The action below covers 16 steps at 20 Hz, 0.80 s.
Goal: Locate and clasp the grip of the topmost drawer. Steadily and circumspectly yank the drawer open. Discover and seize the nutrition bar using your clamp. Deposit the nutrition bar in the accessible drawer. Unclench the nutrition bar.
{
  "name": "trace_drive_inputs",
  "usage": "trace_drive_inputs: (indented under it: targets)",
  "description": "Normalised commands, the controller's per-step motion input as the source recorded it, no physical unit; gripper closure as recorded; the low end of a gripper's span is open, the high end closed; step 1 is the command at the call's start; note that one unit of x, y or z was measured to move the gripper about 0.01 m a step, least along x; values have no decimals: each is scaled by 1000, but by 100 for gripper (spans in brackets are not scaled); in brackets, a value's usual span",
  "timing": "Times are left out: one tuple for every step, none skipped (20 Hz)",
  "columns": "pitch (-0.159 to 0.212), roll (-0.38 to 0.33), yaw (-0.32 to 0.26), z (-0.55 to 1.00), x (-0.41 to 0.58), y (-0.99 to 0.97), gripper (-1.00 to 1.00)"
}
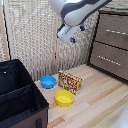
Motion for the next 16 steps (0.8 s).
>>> trace_drive_inputs:
  targets:
    - [13, -375, 134, -229, 0, -214, -100]
    - [5, -375, 131, -234, 0, -214, -100]
    - [0, -375, 126, -234, 0, -220, -100]
    - [0, -375, 124, -231, 0, -223, -100]
    - [0, -375, 109, -183, -9, -257, -100]
    - [0, -375, 97, -120, -60, -297, -100]
    - [0, -375, 87, -40, -117, -349, -100]
    - [0, -371, 76, 0, -171, -391, -100]
    - [0, -356, 61, 0, -183, -431, -100]
    - [1, -342, 35, 23, -211, -489, -100]
    - [26, -313, 3, 77, -234, -571, -100]
    - [35, -292, 0, 91, -226, -620, -100]
    - [44, -267, 0, 134, -206, -657, -100]
    - [41, -239, 0, 163, -186, -709, -100]
    - [34, -232, 0, 183, -197, -714, -100]
    - [26, -213, 0, 206, -200, -751, -100]
